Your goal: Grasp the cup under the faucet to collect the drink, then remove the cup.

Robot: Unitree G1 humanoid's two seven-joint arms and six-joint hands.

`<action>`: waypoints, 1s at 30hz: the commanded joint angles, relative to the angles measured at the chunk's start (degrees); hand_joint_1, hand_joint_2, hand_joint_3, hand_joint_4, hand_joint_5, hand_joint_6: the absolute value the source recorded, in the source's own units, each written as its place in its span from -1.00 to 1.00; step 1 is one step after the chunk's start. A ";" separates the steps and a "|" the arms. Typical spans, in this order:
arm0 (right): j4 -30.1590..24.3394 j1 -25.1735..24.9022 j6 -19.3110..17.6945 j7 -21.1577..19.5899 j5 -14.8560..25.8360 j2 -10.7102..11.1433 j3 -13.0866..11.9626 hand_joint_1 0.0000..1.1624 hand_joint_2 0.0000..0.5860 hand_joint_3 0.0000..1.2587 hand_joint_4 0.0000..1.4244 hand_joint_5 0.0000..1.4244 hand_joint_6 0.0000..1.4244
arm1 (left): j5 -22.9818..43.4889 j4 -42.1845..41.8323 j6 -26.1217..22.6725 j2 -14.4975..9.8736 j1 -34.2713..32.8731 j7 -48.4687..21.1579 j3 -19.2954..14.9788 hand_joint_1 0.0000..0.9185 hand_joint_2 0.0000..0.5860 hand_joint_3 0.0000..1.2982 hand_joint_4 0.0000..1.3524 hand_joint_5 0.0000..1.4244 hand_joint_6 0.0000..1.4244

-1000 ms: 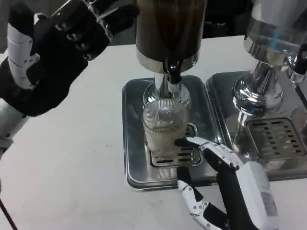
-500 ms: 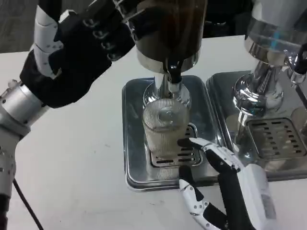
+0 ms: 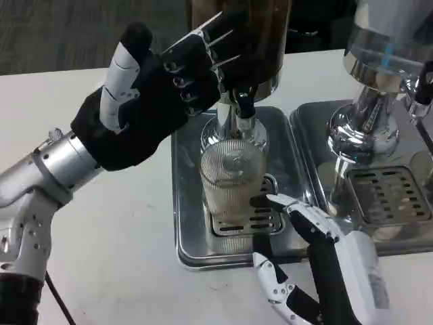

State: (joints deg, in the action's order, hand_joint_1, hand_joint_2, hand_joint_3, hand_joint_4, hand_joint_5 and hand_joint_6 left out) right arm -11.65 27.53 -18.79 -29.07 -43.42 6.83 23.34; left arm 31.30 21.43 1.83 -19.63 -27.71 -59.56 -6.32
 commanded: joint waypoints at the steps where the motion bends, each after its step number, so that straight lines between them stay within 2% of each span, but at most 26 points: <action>1: -0.21 0.29 -0.77 -0.61 0.17 -0.14 -0.16 -0.16 0.67 -0.35 -0.57 -0.55 -0.70 | -1.80 1.04 1.79 0.99 -0.63 -0.39 0.20 -1.00 -0.57 -0.94 -1.00 -0.90 -0.99; 17: 0.97 0.43 -0.78 -1.78 0.19 -0.57 0.37 -0.15 0.67 -0.32 -0.57 -0.55 -0.70 | -2.51 2.31 4.89 4.58 -0.51 0.69 -0.43 -1.00 -0.53 -0.98 -1.00 -0.97 -1.00; 30: 0.34 1.37 -0.21 -1.96 -0.24 -1.30 0.79 -0.15 0.67 -0.31 -0.57 -0.55 -0.70 | -4.39 4.89 5.60 5.17 -2.32 0.50 0.41 -1.00 -0.53 -1.00 -1.00 -1.00 -1.00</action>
State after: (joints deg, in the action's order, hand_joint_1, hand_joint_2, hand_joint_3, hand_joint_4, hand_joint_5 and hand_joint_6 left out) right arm -11.24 28.60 -18.79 -30.38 -43.47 6.12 23.74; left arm 28.45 25.06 6.36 -14.80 -29.10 -58.93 -6.36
